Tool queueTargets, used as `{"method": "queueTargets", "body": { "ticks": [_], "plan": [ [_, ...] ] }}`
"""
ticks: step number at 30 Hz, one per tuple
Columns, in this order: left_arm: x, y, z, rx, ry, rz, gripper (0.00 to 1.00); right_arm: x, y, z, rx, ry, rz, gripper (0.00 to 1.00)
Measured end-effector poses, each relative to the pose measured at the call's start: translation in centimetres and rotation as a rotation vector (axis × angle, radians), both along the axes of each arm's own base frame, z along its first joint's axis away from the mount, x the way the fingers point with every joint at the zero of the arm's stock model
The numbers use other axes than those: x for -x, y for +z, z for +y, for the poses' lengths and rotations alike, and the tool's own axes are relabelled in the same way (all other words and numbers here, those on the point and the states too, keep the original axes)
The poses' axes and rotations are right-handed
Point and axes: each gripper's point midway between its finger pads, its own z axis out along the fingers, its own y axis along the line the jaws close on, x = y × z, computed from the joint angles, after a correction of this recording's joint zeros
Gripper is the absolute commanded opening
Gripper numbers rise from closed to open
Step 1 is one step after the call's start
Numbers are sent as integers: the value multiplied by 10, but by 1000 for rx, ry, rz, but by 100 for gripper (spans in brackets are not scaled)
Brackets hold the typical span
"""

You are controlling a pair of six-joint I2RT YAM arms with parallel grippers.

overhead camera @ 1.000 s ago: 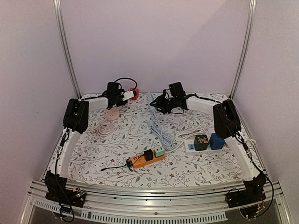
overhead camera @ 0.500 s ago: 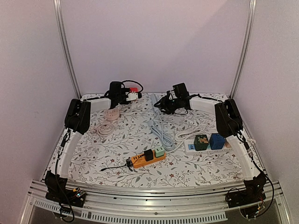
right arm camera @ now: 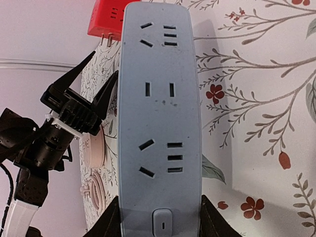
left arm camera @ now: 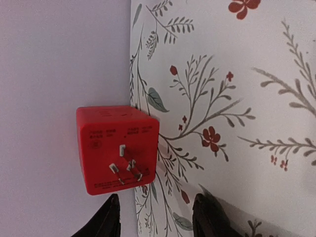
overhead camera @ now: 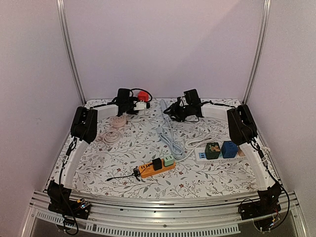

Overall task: Insert the plug
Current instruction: Adjust the plug at the center of the board.

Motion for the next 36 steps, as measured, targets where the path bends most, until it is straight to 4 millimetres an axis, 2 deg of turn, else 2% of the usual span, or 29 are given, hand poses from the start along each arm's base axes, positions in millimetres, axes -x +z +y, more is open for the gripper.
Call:
{"method": "queueTargets", "body": {
  "ticks": [8, 13, 18, 27, 31, 34, 36],
  "plan": [
    [-5, 3, 2, -3, 19, -33, 45, -1, 5, 2, -31, 3, -1, 0],
    [-16, 4, -1, 18, 24, -104, 46, -1, 5, 2, -38, -2, 3, 0],
    [-15, 2, -8, 30, -3, -112, 46, -2, 7, 3, -47, -3, 0, 0],
    [-28, 19, -34, 63, -55, -245, 39, -4, 6, -1, -53, -2, 2, 0],
    [-30, 18, -37, 50, -67, -276, 32, -4, 7, -2, -58, 1, 5, 0],
    [-30, 17, -37, 39, -73, -285, 30, -5, 7, -3, -60, 1, 5, 0],
    [-31, 13, -37, 35, -75, -289, 24, -5, 7, -3, -62, 2, 2, 0]
  ]
}}
